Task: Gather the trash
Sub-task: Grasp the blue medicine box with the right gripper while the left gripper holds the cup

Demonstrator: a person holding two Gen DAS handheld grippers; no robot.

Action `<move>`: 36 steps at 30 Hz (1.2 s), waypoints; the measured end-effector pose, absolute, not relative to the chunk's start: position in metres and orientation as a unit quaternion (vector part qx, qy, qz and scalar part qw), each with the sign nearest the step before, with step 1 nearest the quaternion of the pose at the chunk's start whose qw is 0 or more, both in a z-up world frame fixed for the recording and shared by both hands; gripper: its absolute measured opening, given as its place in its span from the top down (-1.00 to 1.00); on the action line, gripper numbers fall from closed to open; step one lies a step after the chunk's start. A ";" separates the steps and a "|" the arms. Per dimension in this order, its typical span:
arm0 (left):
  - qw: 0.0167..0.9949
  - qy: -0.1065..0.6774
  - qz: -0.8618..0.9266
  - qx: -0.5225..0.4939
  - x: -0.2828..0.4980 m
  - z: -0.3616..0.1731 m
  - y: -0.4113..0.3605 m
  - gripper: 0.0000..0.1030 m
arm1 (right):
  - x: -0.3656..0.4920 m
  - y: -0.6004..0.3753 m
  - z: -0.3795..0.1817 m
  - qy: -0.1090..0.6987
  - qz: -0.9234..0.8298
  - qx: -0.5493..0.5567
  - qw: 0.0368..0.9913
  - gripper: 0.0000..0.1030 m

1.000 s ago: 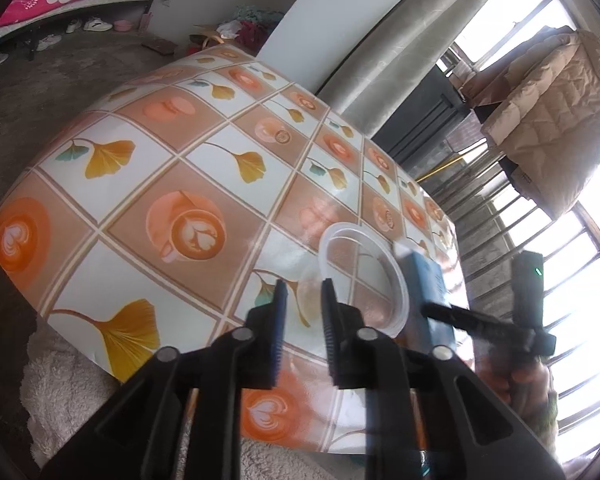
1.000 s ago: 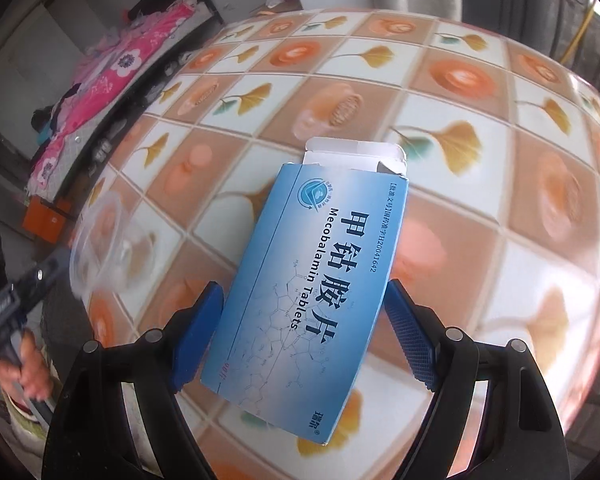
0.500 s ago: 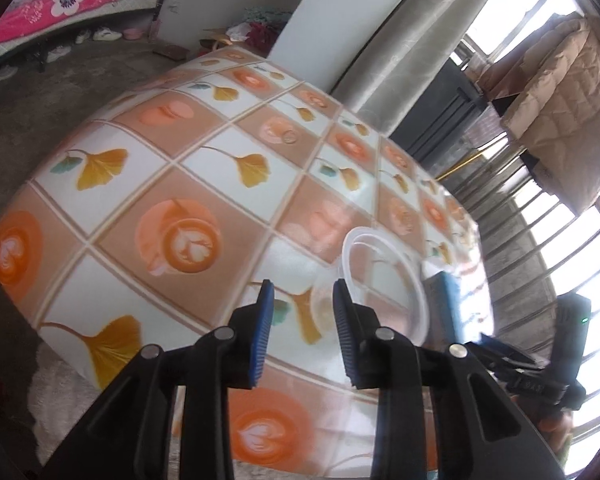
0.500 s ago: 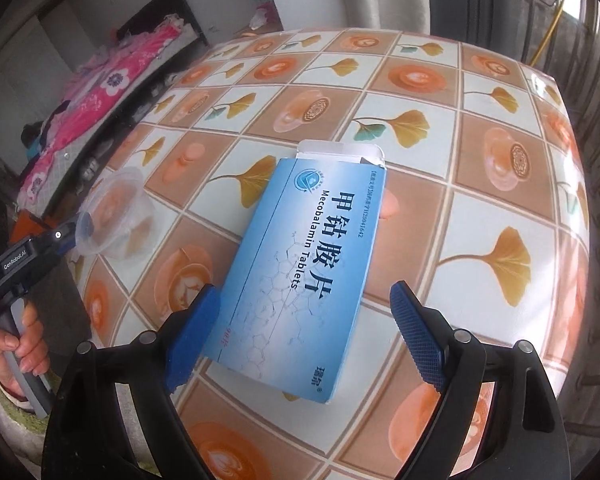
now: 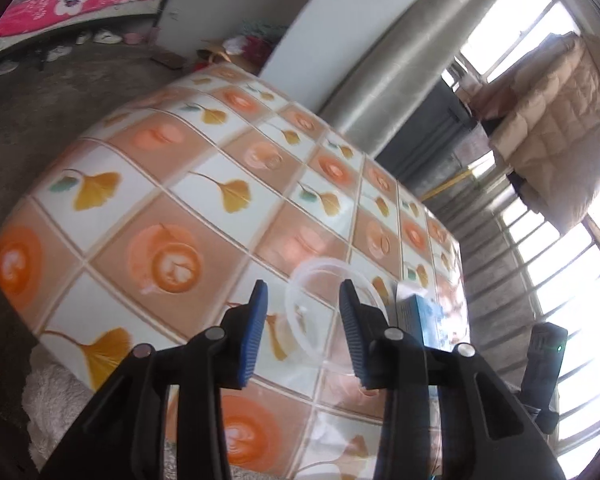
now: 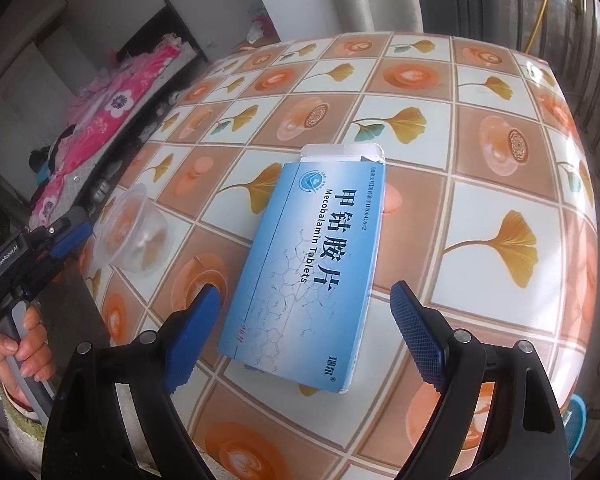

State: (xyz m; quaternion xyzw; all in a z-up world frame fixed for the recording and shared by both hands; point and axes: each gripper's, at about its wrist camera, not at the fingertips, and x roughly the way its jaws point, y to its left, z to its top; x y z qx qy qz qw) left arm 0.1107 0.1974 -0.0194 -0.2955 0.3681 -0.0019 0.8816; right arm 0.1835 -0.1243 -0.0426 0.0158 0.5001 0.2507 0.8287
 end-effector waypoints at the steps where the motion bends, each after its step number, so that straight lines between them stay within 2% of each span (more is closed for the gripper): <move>1: 0.880 0.376 -0.005 -0.289 0.115 -0.021 0.193 0.31 | 0.184 -0.123 -0.044 0.501 0.249 0.016 0.829 -0.61; 5: 0.870 0.404 0.003 -0.282 0.127 -0.034 0.181 0.31 | 0.185 -0.117 -0.050 0.507 0.248 0.011 0.825 -0.59; 6: 0.869 0.405 0.003 -0.283 0.127 -0.036 0.179 0.42 | 0.185 -0.116 -0.052 0.509 0.248 0.009 0.824 -0.47; 9: 0.868 0.412 -0.004 -0.276 0.128 -0.039 0.172 0.72 | 0.182 -0.117 -0.052 0.512 0.247 0.008 0.823 -0.43; 12: 0.869 0.420 -0.015 -0.261 0.126 -0.040 0.163 0.89 | 0.178 -0.121 -0.051 0.515 0.250 0.000 0.820 -0.42; 20: 0.874 0.441 -0.043 -0.202 0.112 -0.036 0.130 0.89 | 0.154 -0.135 -0.050 0.531 0.254 -0.032 0.808 -0.45; 23: 0.880 0.440 -0.034 -0.178 0.113 -0.034 0.121 0.88 | 0.154 -0.130 -0.051 0.527 0.246 -0.037 0.813 -0.55; 28: 0.880 0.442 -0.026 -0.170 0.121 -0.034 0.115 0.88 | 0.161 -0.122 -0.052 0.520 0.236 -0.029 0.821 -0.59; 32: 0.884 0.441 -0.016 -0.151 0.123 -0.034 0.108 0.86 | 0.163 -0.117 -0.058 0.517 0.221 -0.043 0.826 -0.59; 34: 0.886 0.442 -0.012 -0.142 0.125 -0.036 0.105 0.84 | 0.162 -0.116 -0.058 0.511 0.212 -0.048 0.832 -0.44; 36: 0.886 0.442 -0.009 -0.137 0.125 -0.037 0.104 0.84 | 0.162 -0.117 -0.058 0.508 0.207 -0.049 0.835 -0.42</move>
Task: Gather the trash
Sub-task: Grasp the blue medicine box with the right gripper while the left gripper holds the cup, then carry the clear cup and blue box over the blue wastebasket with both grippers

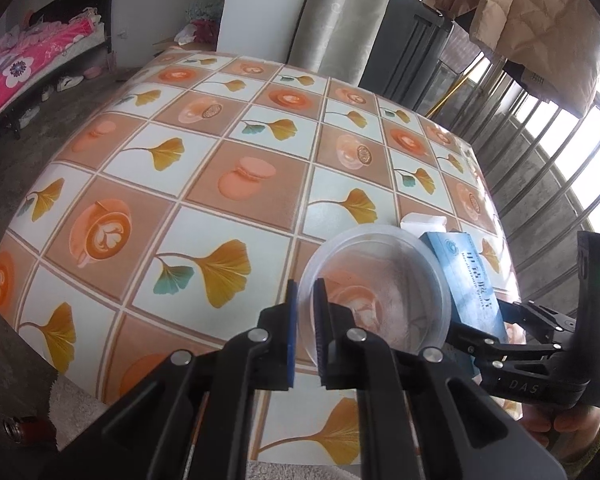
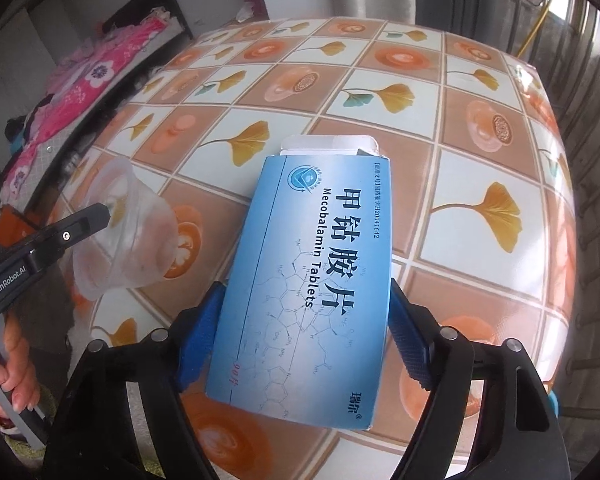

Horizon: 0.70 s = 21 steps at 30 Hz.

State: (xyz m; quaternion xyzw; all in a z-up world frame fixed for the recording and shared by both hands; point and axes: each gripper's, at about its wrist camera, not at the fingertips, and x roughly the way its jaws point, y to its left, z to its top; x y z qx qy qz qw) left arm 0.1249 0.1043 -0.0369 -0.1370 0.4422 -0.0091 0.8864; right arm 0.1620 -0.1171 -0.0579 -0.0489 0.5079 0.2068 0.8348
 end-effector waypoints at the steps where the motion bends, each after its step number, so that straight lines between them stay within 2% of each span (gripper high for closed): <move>1: 0.888 0.440 -0.009 -0.133 0.124 -0.037 0.103 0.84 | 0.161 -0.118 -0.058 0.506 0.206 -0.048 0.836 -0.41; 21: 0.910 0.403 -0.013 -0.095 0.111 -0.013 0.088 0.90 | 0.152 -0.136 -0.036 0.488 0.211 0.005 0.847 -0.36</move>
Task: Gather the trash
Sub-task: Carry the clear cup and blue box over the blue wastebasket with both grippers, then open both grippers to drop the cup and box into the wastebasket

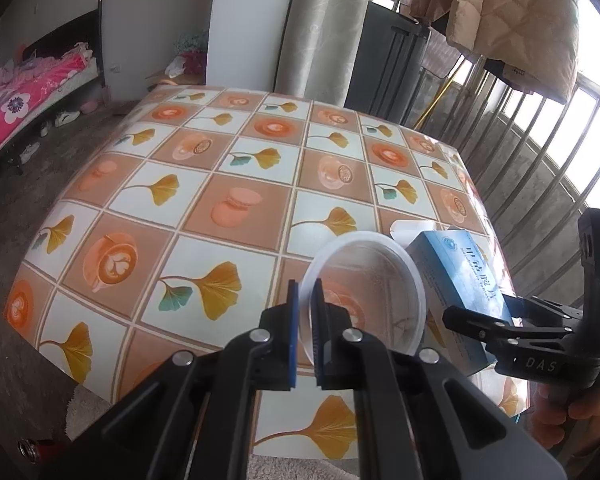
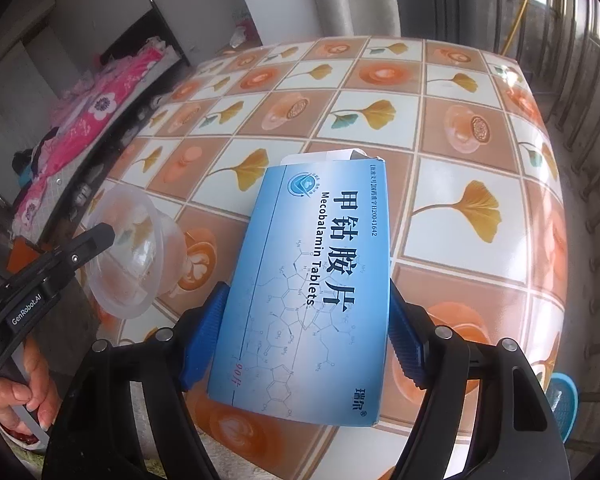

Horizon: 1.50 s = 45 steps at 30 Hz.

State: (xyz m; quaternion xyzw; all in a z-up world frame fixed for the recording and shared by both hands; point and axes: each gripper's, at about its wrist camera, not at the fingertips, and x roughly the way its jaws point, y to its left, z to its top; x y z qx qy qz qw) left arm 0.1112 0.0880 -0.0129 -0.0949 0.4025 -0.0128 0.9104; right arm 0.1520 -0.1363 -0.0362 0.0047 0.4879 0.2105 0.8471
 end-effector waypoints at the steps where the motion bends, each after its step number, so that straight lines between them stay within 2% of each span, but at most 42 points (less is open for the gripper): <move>1: 0.911 0.401 -0.013 -0.094 0.111 -0.011 0.086 0.90 | 0.151 -0.137 -0.034 0.486 0.211 0.006 0.848 -0.36; 14: 0.923 0.376 -0.023 -0.082 0.100 0.009 0.070 0.90 | 0.142 -0.160 -0.011 0.455 0.206 0.028 0.866 -0.35; 25: 0.919 0.367 -0.129 -0.059 0.103 0.030 -0.001 0.90 | 0.101 -0.287 0.030 0.403 0.114 0.100 0.903 -0.35; 36: 0.890 0.389 -0.236 -0.004 0.096 0.026 -0.108 0.90 | 0.064 -0.369 0.012 0.410 0.055 0.163 0.896 -0.35; 45: 0.807 0.478 -0.345 0.036 0.080 -0.028 -0.231 0.89 | 0.034 -0.467 -0.041 0.444 -0.032 0.236 0.864 -0.36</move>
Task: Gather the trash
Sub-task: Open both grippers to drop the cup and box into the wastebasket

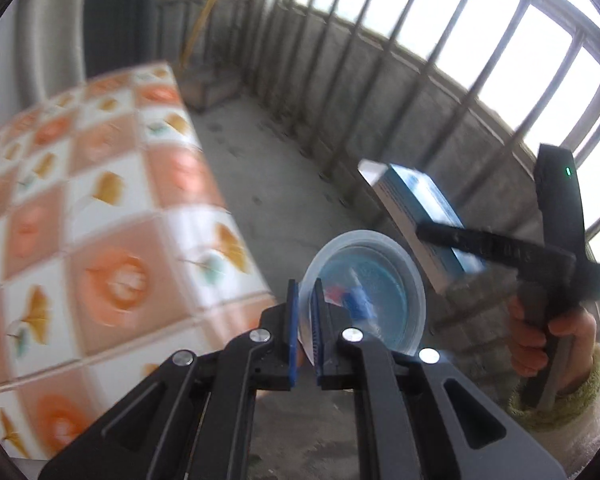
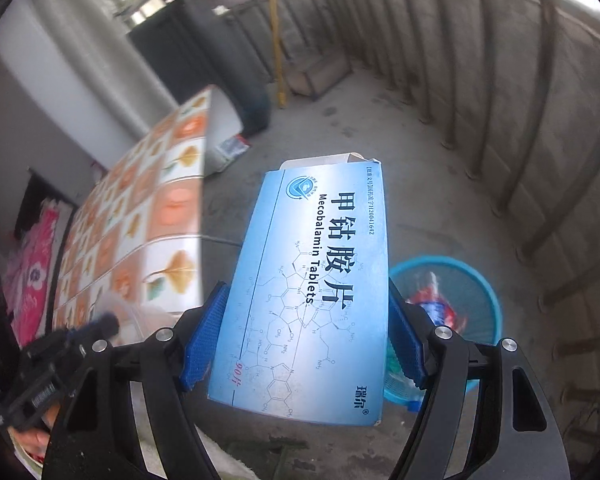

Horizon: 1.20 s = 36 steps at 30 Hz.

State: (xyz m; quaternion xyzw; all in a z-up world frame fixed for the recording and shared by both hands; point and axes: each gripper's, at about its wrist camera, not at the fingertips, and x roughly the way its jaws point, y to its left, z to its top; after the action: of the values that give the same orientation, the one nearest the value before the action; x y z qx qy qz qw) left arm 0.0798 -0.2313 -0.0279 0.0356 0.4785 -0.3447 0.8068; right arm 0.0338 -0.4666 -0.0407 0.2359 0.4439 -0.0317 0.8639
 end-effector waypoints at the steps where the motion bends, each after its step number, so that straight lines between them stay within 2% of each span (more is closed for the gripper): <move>1: 0.795 0.492 -0.352 0.041 0.079 -0.038 -0.246 0.89 | 0.034 -0.479 -0.049 0.445 -0.034 0.256 0.857 -0.36; 4: 0.768 0.526 -0.359 0.066 0.077 -0.072 -0.287 0.89 | 0.032 -0.508 -0.078 0.464 -0.065 0.277 0.839 -0.36; 10: 0.737 0.567 -0.346 0.124 0.080 -0.132 -0.353 0.89 | 0.007 -0.547 -0.147 0.534 -0.147 0.246 0.796 -0.37; 13: 0.728 0.576 -0.351 0.126 0.088 -0.159 -0.386 0.89 | 0.000 -0.556 -0.173 0.539 -0.182 0.217 0.793 -0.39; 14: 0.724 0.581 -0.347 0.131 0.093 -0.169 -0.394 0.86 | 0.001 -0.559 -0.182 0.538 -0.196 0.201 0.794 -0.42; 15: 0.721 0.587 -0.341 0.139 0.098 -0.179 -0.400 0.72 | 0.000 -0.562 -0.194 0.540 -0.209 0.181 0.795 -0.43; 17: 0.713 0.599 -0.333 0.149 0.105 -0.198 -0.410 0.55 | 0.003 -0.568 -0.225 0.558 -0.224 0.162 0.783 -0.51; 18: 0.712 0.601 -0.329 0.153 0.107 -0.201 -0.408 0.53 | 0.003 -0.569 -0.239 0.568 -0.226 0.161 0.775 -0.52; 21: 0.718 0.596 -0.340 0.119 0.110 -0.193 -0.395 0.42 | -0.001 -0.574 -0.260 0.575 -0.226 0.181 0.765 -0.52; 25: 0.736 0.572 -0.356 0.069 0.120 -0.170 -0.363 0.37 | -0.011 -0.583 -0.257 0.562 -0.227 0.213 0.767 -0.52; 36: 0.760 0.504 -0.409 -0.032 0.121 -0.078 -0.294 0.34 | 0.014 -0.548 -0.182 0.493 -0.185 0.213 0.823 -0.52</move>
State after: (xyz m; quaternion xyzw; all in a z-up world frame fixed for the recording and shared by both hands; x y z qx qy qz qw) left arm 0.1207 -0.2940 -0.0777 -0.0319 0.5039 -0.4087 0.7603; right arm 0.0143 -0.5476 -0.1823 0.2132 0.4934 -0.1852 0.8227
